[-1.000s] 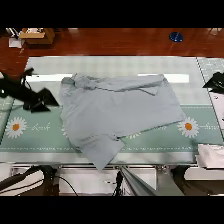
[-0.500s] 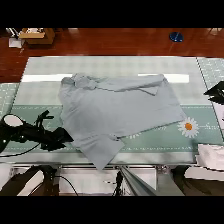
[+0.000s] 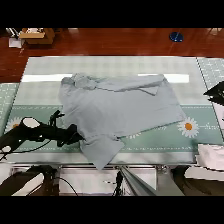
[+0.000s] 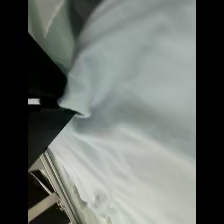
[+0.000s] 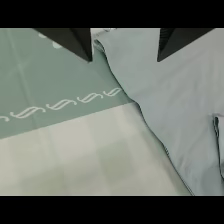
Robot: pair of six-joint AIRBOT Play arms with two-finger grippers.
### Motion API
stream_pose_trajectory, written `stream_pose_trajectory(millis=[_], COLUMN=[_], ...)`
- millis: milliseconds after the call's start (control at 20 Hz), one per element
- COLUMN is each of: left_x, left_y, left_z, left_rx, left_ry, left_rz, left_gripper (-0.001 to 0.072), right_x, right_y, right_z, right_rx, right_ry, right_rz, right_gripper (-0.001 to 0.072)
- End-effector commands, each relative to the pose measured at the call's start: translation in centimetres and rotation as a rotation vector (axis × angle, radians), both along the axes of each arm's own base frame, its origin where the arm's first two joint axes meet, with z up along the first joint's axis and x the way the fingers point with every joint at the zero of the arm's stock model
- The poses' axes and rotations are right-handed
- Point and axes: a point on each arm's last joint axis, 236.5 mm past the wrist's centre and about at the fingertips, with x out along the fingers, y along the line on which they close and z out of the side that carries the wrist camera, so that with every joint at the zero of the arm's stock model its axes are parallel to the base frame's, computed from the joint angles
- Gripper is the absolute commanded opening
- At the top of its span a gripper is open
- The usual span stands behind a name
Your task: Fold the shirts.
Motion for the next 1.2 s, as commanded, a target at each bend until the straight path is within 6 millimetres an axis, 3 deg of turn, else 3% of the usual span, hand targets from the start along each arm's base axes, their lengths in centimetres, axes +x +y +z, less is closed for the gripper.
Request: stream_pose_trajectory(millis=[0, 100, 350, 650, 800, 850, 900, 950, 1050, 1150], left_x=[1.4, 1.3, 1.4, 1.4, 1.4, 1.4, 1.5, 1.8, 3.8, 7.8], left_y=[-0.3, -0.4, -0.4, -0.4, -0.4, -0.4, -0.4, -0.5, -1.0, -1.8], left_z=[-1.3, -1.2, -1.1, -1.0, -1.0, -1.0, -1.0, -0.7, 1.2, 6.0], left_rx=[0.033, 0.029, 0.029, 0.028, 0.027, 0.027, 0.027, 0.022, 0.002, -0.027], left_ry=[-0.033, -0.031, -0.05, -0.053, -0.053, -0.053, -0.06, -0.081, -0.155, -0.321], left_rz=[0.045, 0.036, 0.02, 0.017, 0.017, 0.017, 0.011, -0.005, -0.043, -0.1], left_gripper=[0.0027, 0.0027, 0.0027, 0.0027, 0.0027, 0.0027, 0.0027, 0.0026, 0.0026, 0.0026], right_x=[-2.3, -3.7, -7.5, -7.4, -5.7, -4.8, -3.8, -2.8, -0.7, 1.6], right_y=[-0.8, -1.2, 1.9, 6.3, 8.2, 8.7, 9.4, 10.3, 12.1, 13.3], right_z=[-1.1, -2.3, -7.0, -10.3, -11.1, -11.4, -11.5, -11.1, -8.9, -4.2], right_rx=[-0.047, -0.025, 0.121, 0.176, 0.12, 0.092, 0.077, 0.084, 0.127, 0.196], right_ry=[0.094, 0.137, 0.235, 0.231, 0.208, 0.195, 0.174, 0.145, 0.064, -0.031], right_rz=[0.03, -0.008, -0.046, -0.037, 0.014, 0.015, 0.02, 0.032, 0.096, 0.174], right_gripper=[0.0553, 0.0552, 0.0553, 0.0541, 0.0518, 0.0415, 0.0264, 0.0063, 0.0024, 0.0024])
